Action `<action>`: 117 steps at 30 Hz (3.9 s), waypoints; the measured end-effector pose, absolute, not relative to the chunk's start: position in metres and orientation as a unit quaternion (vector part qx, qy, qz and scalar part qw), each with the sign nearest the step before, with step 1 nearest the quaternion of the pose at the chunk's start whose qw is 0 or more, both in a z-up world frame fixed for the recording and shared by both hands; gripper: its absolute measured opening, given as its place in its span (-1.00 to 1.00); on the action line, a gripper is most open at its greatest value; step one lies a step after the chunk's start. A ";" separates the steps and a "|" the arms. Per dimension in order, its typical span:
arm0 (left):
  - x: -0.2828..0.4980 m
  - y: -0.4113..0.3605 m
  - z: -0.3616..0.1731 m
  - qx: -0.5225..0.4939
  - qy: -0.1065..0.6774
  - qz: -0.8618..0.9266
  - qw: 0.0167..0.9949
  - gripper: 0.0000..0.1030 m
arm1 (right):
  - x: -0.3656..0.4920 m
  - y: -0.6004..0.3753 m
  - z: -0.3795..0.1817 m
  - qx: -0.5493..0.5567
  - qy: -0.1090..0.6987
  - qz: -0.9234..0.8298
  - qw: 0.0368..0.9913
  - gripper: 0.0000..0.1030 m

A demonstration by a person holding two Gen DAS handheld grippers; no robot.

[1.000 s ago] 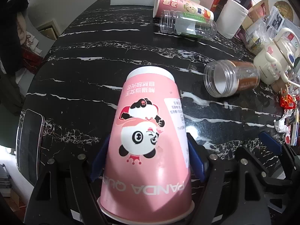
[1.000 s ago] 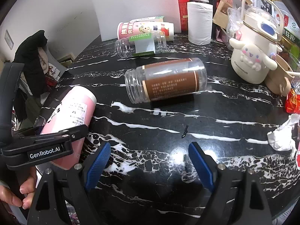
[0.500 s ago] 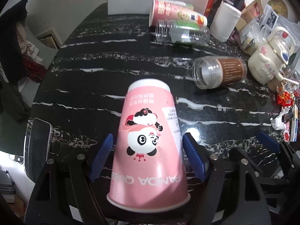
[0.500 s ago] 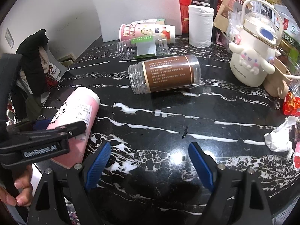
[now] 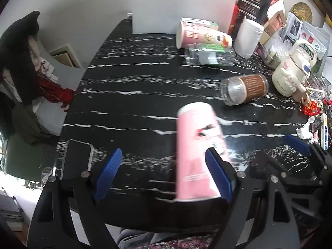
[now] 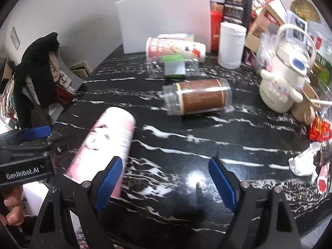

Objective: Flip cup upside down

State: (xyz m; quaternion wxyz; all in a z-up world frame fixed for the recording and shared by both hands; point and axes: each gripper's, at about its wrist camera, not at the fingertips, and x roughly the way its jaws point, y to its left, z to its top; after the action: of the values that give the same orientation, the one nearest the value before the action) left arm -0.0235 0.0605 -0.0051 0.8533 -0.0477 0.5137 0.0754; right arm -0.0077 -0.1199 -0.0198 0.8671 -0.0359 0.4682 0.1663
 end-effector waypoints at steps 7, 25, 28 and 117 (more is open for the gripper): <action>-0.045 0.098 0.003 -0.035 0.505 0.097 0.857 0.67 | -0.005 -0.086 -0.007 -0.046 0.466 0.195 0.862 0.66; -0.040 0.124 -0.033 -0.056 0.525 0.094 0.844 0.67 | 0.043 -0.042 -0.050 -0.100 0.563 0.190 0.798 0.66; -0.031 0.119 -0.039 -0.059 0.529 0.087 0.842 0.67 | 0.053 -0.042 -0.057 -0.103 0.581 0.200 0.782 0.66; -0.033 0.113 -0.041 -0.036 0.516 0.106 0.849 0.67 | -0.047 -0.069 -0.051 -0.061 0.187 0.119 0.973 0.43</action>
State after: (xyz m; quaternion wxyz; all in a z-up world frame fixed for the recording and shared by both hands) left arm -0.0328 0.1133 -0.0407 0.8490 -0.0361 0.5163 0.1061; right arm -0.0471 -0.0689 -0.0514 0.9731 -0.0610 0.1874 0.1193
